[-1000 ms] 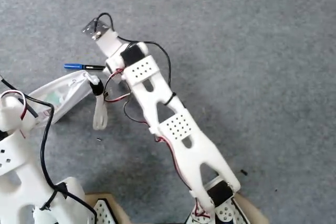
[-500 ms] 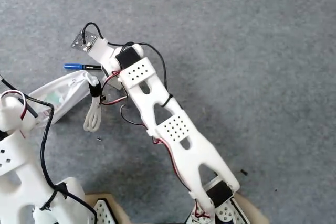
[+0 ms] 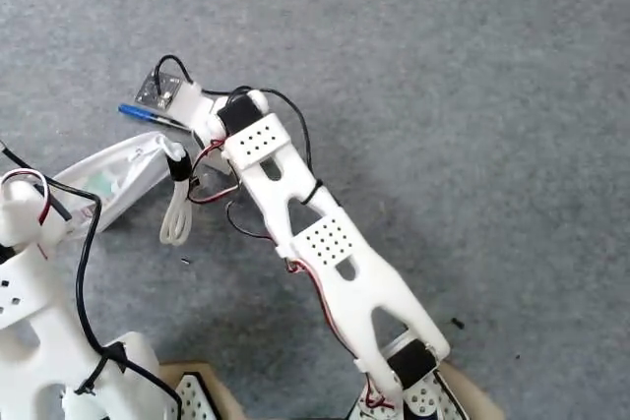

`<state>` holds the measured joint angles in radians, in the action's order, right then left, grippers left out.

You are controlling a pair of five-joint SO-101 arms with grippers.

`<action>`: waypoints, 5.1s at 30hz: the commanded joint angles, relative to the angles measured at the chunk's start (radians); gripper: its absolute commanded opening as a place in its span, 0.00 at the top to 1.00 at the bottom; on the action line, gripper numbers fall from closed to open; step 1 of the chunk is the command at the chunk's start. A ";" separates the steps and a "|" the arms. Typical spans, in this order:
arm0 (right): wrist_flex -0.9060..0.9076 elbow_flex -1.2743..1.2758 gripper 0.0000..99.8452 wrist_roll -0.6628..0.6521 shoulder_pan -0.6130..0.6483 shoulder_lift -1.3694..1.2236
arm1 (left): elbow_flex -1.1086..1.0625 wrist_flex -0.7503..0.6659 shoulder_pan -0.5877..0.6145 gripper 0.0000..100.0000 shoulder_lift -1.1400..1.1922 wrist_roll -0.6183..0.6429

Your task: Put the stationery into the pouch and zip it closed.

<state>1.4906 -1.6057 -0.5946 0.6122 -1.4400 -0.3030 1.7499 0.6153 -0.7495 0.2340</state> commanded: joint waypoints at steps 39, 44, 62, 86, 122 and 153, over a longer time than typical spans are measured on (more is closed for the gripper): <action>0.276 0.476 0.99 0.147 -0.196 0.615 | -0.001 0.009 0.012 0.97 0.006 0.006; 0.275 0.641 0.99 0.203 -0.199 0.727 | -0.001 0.009 -0.050 0.97 -0.002 0.006; 0.273 1.279 0.99 0.281 -0.258 1.251 | -0.027 0.009 -0.259 0.97 0.002 -0.029; 0.064 2.166 0.99 0.273 -0.440 1.537 | -0.028 0.008 -0.252 0.97 -0.002 -0.029; -0.044 1.808 0.81 0.279 -0.330 1.368 | -0.028 0.008 -0.252 0.97 -0.002 -0.029; 0.023 1.299 0.81 0.419 -0.198 0.788 | -0.028 0.008 -0.252 0.97 -0.002 -0.029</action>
<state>1.5351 -0.2647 -0.2033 0.4035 -0.6559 -0.3276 1.7545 0.3821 -0.7557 0.2094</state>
